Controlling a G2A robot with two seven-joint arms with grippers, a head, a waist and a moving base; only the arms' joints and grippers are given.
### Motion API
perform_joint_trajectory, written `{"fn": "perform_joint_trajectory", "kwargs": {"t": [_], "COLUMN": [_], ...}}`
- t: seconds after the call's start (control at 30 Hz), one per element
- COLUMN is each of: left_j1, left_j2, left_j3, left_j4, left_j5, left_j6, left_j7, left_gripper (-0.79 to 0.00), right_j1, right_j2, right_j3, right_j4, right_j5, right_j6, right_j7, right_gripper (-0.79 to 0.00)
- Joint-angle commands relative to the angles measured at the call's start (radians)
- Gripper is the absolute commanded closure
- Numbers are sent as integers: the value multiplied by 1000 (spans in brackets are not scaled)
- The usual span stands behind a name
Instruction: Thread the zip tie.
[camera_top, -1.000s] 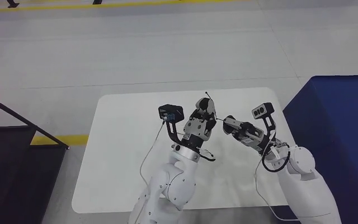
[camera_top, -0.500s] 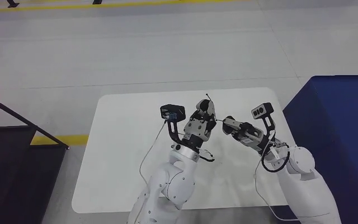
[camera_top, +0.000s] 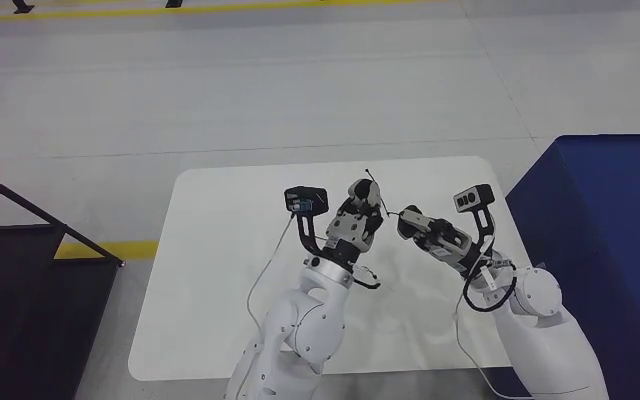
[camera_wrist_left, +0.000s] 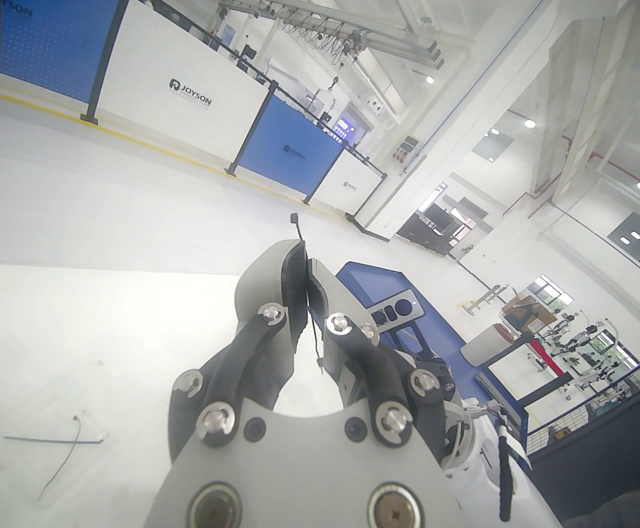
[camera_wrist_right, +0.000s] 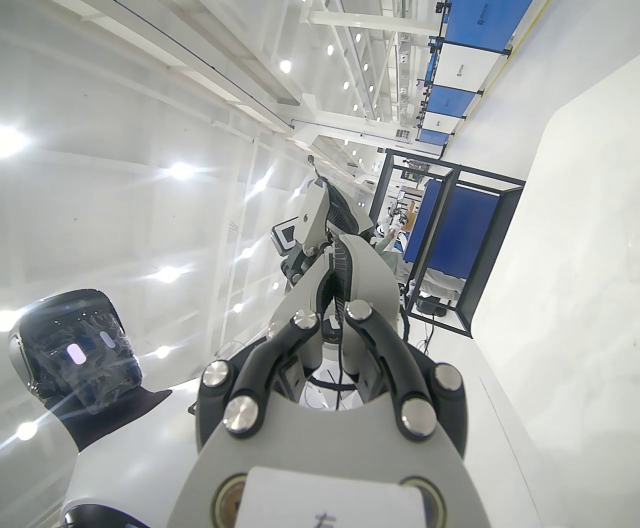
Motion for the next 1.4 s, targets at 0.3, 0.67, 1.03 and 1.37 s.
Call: {"fn": "perform_joint_trajectory", "kwargs": {"t": [0.3,0.67,1.03,1.37], "left_j1": [9,21,34,42], "left_j2": [10,21,25,25], "left_j3": [6,4,-17,-63], "left_j4": [-4,-18,-51,-61], "left_j5": [16,24,-22,-86], "left_j6": [-35,-50,-18,5], "left_j7": [-27,-37,-3,81], "left_gripper": [0,-634,-785,-785], "right_j1": [-6,-16,0,54], "right_j2": [-2,-3,-4,-1], "right_j3": [-2,-6,3,29], "right_j4": [-5,-15,2,41], "right_j5": [-15,-33,50,200], "right_j6": [3,10,130,353], "right_j7": [-15,-29,-38,-19], "right_gripper": [0,0,0,0]}}
